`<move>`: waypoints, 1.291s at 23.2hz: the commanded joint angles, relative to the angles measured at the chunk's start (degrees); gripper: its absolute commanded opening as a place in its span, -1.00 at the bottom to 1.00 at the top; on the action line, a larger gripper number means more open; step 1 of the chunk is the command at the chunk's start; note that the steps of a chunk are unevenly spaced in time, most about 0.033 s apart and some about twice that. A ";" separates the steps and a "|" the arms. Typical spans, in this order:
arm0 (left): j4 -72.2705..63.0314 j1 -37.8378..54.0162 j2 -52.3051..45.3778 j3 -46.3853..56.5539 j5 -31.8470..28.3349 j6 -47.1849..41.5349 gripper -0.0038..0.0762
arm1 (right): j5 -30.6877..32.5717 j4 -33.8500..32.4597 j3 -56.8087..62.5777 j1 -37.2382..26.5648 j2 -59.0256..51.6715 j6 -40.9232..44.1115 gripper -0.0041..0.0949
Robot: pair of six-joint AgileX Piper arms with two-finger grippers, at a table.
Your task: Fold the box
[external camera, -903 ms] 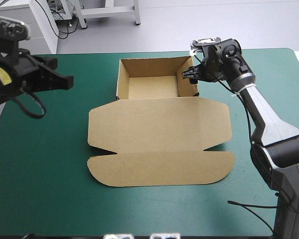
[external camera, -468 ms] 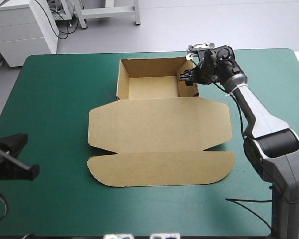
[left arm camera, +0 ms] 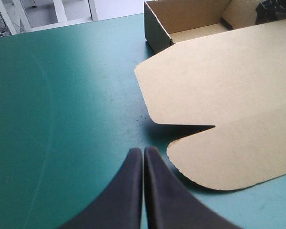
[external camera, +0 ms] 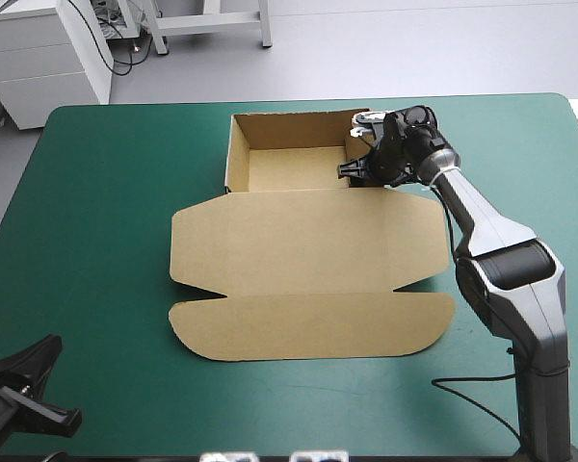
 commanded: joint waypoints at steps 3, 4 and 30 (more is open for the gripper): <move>0.02 -0.32 -4.18 4.85 -4.69 -3.10 -0.92 | -0.83 0.13 -1.72 -0.21 -3.48 -0.57 0.05; 0.02 -0.32 -4.32 5.41 -4.69 -3.10 -0.92 | -0.83 0.13 -1.72 -0.21 -3.48 -0.57 -0.12; 1.35 -0.32 -4.43 5.79 -4.29 -2.73 -0.92 | 9.51 5.96 -14.34 -42.07 -8.85 -12.72 -0.96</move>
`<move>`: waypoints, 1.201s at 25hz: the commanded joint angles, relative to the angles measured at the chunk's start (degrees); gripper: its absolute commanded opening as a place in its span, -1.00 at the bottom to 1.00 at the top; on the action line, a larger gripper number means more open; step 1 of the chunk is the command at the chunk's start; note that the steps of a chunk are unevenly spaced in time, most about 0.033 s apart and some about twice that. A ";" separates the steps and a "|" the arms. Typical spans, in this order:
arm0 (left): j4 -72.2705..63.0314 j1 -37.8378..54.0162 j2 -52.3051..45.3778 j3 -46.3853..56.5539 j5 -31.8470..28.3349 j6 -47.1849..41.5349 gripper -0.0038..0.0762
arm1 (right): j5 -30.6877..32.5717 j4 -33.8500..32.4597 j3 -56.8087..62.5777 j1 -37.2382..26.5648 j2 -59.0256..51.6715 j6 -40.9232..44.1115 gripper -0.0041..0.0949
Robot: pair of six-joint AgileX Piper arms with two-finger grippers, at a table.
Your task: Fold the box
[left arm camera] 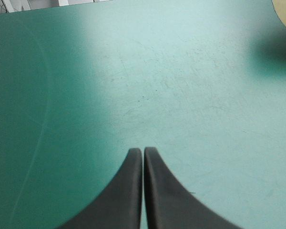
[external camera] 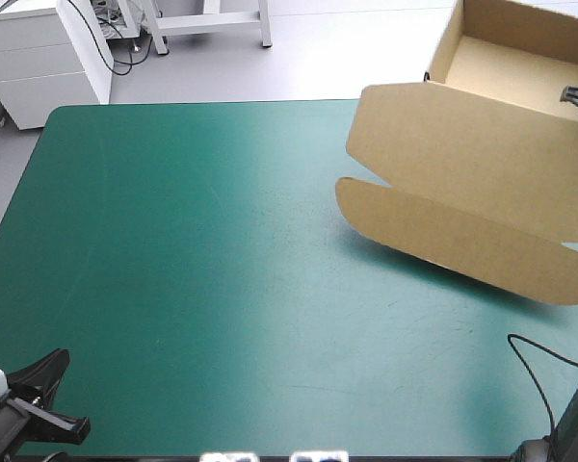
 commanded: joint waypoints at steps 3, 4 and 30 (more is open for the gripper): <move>0.46 -0.32 1.00 -1.29 -3.68 -0.10 -0.92 | -1.49 -2.97 9.45 -3.46 -2.29 -4.34 -0.96; 0.46 -0.32 1.00 -1.29 -3.68 -0.10 -0.92 | -2.04 -2.81 10.61 -3.74 -1.61 -4.34 -0.96; -2.36 -0.32 1.00 -1.29 -0.19 -1.21 -0.92 | -0.27 15.23 1.20 -3.99 -6.86 -6.51 0.66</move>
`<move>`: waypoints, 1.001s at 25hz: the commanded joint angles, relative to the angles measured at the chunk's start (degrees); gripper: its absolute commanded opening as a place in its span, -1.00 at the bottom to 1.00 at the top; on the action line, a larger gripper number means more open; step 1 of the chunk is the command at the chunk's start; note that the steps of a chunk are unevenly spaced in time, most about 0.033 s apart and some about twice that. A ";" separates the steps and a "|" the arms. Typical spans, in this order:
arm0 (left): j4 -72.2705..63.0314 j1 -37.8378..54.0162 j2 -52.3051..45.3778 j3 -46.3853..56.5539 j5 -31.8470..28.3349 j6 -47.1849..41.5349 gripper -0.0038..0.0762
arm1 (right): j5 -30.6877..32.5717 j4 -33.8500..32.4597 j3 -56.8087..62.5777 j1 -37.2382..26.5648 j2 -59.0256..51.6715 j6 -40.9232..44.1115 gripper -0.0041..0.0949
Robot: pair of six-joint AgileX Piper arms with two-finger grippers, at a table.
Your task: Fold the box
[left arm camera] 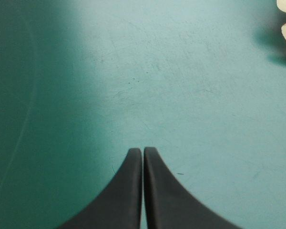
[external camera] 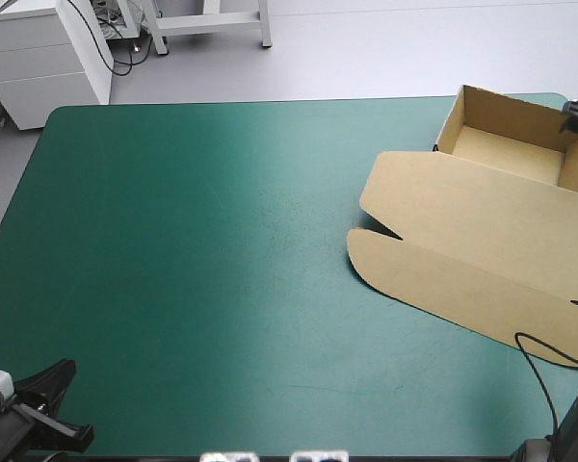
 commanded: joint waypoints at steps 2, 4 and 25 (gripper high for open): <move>0.07 -0.32 1.00 -1.34 -3.43 -1.16 -0.92 | 0.26 11.76 -2.59 1.31 -12.90 -3.86 0.47; -0.47 -0.32 1.00 -1.34 -3.43 -1.29 -0.92 | 0.26 12.96 -2.59 5.25 -15.57 -4.78 0.00; -0.13 -0.32 1.00 -1.34 -5.63 -2.68 -0.92 | -2.37 -12.12 20.96 55.47 -27.58 -7.17 -0.93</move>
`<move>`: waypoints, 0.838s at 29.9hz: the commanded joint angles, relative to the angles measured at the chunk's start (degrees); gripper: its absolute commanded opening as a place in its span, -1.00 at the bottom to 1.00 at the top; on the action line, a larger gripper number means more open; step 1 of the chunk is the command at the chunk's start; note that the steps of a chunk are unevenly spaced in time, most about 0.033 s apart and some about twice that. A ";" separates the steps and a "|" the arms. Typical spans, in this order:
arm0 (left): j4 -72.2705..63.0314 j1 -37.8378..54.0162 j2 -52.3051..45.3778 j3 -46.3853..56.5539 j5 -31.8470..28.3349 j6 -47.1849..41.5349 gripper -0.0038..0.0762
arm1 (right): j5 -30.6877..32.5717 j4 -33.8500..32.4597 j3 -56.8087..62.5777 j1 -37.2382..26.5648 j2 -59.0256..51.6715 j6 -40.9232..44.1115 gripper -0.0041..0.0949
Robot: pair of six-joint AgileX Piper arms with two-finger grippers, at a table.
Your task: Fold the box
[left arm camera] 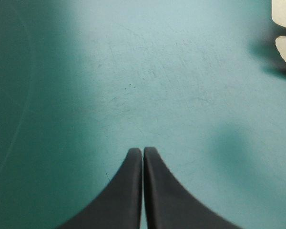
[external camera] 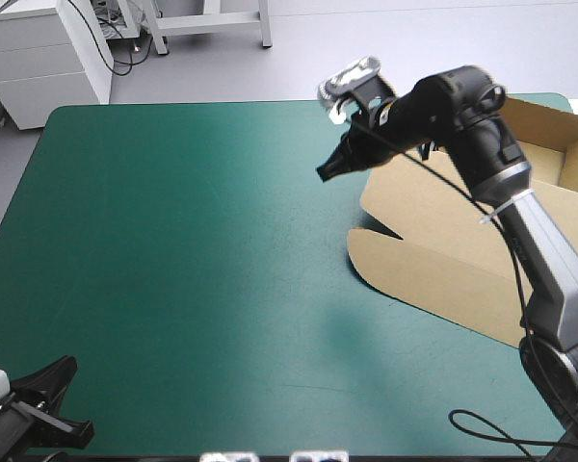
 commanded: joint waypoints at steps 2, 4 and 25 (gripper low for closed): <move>0.20 -0.32 1.00 -1.34 -4.36 -0.36 -0.92 | -6.00 -7.69 9.35 2.18 -6.09 2.41 -0.93; 0.20 -0.32 1.00 -1.34 -4.36 -0.36 -0.92 | -11.13 -7.68 15.29 2.18 -8.71 4.00 -0.93; 0.33 -0.32 1.00 -0.98 -6.70 3.47 -0.92 | -37.79 -18.63 62.32 2.05 -53.84 15.07 -0.93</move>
